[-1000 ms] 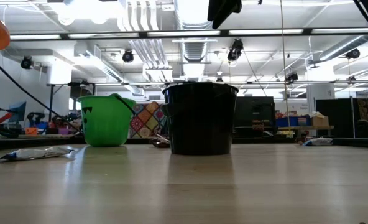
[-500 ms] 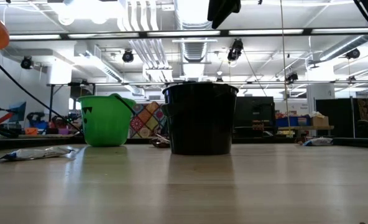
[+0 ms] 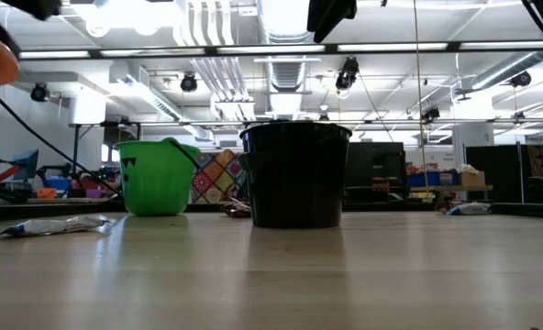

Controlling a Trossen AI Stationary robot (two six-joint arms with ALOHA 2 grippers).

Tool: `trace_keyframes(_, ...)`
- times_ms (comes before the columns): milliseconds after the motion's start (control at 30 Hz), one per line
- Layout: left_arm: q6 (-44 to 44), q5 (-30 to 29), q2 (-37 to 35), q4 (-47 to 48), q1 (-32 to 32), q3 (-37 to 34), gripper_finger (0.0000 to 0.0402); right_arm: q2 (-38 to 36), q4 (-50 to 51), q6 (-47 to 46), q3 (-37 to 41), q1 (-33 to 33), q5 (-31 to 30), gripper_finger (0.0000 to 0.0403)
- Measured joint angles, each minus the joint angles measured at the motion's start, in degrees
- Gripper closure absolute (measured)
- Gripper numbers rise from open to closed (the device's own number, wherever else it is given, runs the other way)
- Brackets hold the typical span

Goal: Sort candy
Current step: Put the top red candy pack into the orange bucket

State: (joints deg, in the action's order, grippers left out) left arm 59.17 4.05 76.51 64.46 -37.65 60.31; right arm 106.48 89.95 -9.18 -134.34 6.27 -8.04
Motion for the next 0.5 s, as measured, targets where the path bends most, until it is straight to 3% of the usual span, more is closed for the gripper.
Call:
trace_keyframes(200, -3.6, -7.9, -3.9, 0.0, 3.4, 0.0, 0.0335, 0.1, 0.0, -3.1, 0.4, 1.5, -3.6, 0.0195)
trace_keyframes(500, -7.1, 0.1, -7.2, -6.2, 4.7, 0.0, 0.0365, 0.2, 0.0, -4.3, 0.5, 3.2, -3.7, 0.0195)
